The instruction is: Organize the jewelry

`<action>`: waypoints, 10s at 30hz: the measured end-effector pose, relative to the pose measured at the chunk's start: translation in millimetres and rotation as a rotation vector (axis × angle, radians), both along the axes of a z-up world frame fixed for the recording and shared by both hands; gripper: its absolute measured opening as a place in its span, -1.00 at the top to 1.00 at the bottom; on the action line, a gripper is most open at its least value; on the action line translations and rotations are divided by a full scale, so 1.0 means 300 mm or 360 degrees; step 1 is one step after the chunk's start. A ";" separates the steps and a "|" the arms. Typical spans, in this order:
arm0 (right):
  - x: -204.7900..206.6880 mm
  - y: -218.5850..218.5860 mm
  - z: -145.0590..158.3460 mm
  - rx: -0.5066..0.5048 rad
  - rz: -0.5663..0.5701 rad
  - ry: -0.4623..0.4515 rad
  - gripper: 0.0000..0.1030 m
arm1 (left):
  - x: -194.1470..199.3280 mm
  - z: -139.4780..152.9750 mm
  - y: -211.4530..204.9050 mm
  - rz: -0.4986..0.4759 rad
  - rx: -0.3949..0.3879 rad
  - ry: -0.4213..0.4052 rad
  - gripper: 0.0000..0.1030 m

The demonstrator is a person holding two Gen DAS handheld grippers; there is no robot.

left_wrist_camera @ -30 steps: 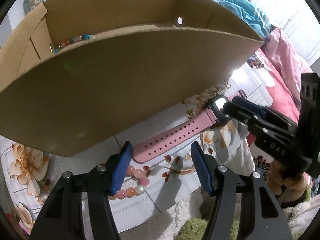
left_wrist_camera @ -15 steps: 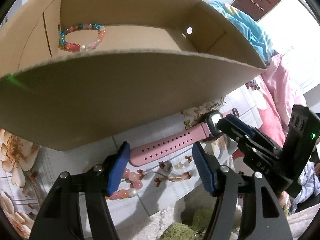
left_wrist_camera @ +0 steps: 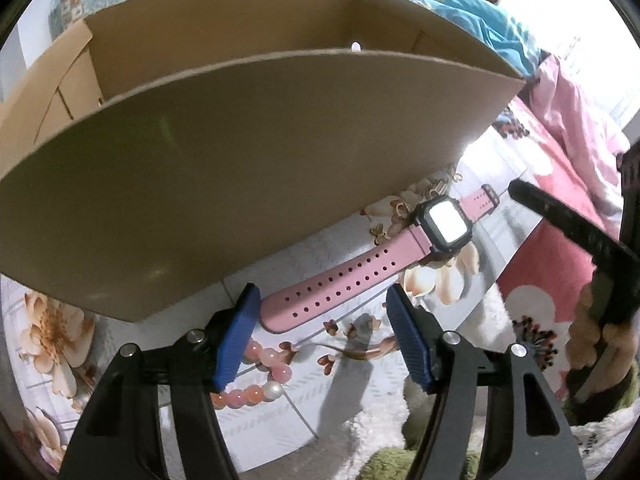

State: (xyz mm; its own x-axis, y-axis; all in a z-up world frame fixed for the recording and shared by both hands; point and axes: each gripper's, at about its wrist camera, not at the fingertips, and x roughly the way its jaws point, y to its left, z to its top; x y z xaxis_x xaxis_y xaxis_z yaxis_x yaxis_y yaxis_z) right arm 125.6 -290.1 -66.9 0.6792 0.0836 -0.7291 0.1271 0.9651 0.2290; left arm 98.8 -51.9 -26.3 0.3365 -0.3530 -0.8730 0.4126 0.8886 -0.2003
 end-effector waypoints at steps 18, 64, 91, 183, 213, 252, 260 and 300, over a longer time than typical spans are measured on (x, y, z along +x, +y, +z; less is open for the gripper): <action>0.060 -0.081 -0.063 0.0547 0.0039 0.0114 0.08 | -0.017 -0.007 -0.031 -0.0043 0.0076 -0.0074 -0.27; 0.040 0.154 -0.023 0.0233 0.0379 0.0137 0.30 | 0.033 0.005 0.097 0.0177 -0.0439 0.0219 -0.32; 0.058 0.167 -0.024 0.0254 0.0367 0.0122 0.30 | 0.001 0.020 0.151 0.0228 -0.0883 0.0181 -0.14; 0.060 0.320 0.023 -0.0684 0.1223 0.0018 0.07 | -0.086 0.062 0.161 0.0133 -0.0316 -0.0105 -0.26; 0.119 0.255 0.008 -0.0761 0.1696 0.0146 -0.02 | -0.150 0.023 -0.162 -0.0399 0.0156 -0.0447 -0.21; 0.233 0.055 0.032 0.0059 0.1579 0.0319 0.06 | -0.127 0.006 -0.147 -0.0331 0.0288 -0.0525 0.86; 0.161 0.053 0.014 -0.0054 0.1424 0.0244 -0.05 | -0.113 0.015 -0.145 -0.0332 0.0217 -0.0455 0.92; -0.156 0.190 0.048 -0.1006 0.0899 -0.0183 0.97 | -0.155 0.102 -0.147 -0.0397 0.0143 -0.0580 0.95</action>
